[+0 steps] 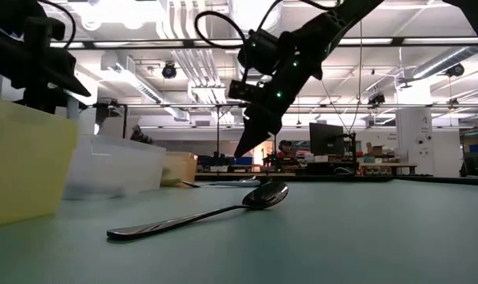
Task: Sort silverware by color (type)
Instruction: Put the blue spoon into the transparent bin
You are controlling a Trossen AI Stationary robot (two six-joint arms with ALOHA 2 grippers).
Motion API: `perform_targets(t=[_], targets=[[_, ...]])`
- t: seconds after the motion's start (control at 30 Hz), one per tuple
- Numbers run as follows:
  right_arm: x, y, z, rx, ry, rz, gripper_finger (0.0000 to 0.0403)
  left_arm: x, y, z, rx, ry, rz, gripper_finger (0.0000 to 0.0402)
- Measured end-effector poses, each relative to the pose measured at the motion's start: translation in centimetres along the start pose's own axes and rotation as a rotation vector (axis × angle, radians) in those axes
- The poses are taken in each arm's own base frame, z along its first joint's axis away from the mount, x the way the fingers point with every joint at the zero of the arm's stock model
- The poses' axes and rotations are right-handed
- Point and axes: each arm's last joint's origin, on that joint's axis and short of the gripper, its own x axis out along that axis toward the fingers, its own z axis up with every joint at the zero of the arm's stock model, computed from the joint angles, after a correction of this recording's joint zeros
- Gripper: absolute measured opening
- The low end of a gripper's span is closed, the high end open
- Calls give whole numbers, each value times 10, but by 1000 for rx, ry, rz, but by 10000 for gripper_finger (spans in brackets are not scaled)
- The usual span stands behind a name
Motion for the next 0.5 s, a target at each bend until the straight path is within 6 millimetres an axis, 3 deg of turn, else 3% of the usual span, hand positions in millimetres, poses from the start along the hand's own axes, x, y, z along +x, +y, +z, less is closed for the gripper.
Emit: perform_targets(t=[0.27,0.5], targets=[[18,0,-8,-34,-14,16,91,4,0,-3,31,114,-23,161],[49,2,-13,-85,36,31,91,-2,-14,9,86,39,-91,180]])
